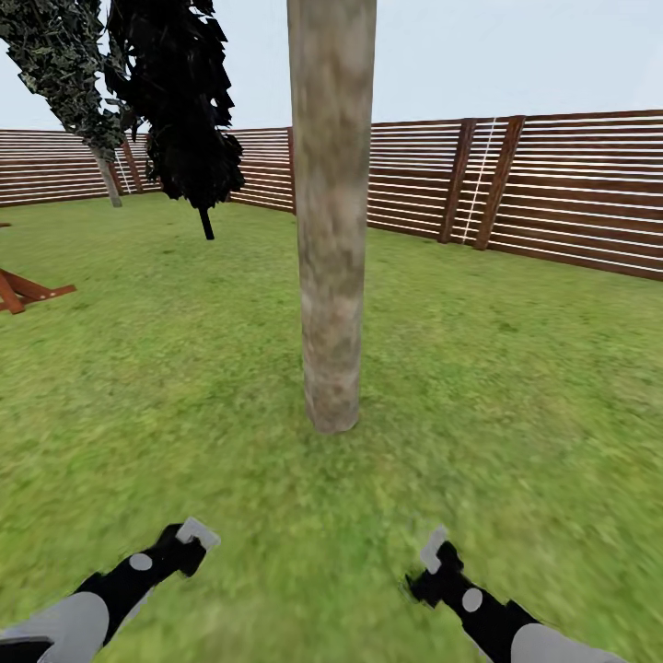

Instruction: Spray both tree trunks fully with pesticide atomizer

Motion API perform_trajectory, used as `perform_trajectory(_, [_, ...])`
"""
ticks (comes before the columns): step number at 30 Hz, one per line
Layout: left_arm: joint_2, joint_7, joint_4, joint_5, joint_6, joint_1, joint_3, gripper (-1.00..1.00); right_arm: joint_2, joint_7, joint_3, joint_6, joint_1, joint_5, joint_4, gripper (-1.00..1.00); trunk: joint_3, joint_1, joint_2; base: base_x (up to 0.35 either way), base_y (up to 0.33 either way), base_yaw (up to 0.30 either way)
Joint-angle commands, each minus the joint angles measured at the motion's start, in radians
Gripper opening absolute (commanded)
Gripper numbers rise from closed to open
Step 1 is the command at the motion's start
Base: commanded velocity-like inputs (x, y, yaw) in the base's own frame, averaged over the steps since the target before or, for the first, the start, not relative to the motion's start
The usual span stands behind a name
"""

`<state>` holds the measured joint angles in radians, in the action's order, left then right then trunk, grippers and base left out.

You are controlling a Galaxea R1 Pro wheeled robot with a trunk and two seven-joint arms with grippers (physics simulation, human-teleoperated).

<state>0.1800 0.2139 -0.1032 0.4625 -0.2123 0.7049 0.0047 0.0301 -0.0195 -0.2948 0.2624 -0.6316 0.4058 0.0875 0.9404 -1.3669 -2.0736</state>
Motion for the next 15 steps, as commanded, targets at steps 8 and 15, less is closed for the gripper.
perform_trajectory(8, [-0.081,-0.123,-0.118,-0.307,0.411,0.005,0.105,-1.0,0.04,0.238,-0.006,0.048,0.013,-0.469,-0.046,1.0,0.001,0.0,0.0,0.052,0.0,0.0])
perform_trajectory(15, [-0.205,-0.125,-0.344,-0.289,0.623,0.007,0.1,-1.0,0.045,0.244,-0.003,0.134,0.061,-0.489,-0.046,1.0,0.001,0.0,0.0,0.309,-0.1,0.0])
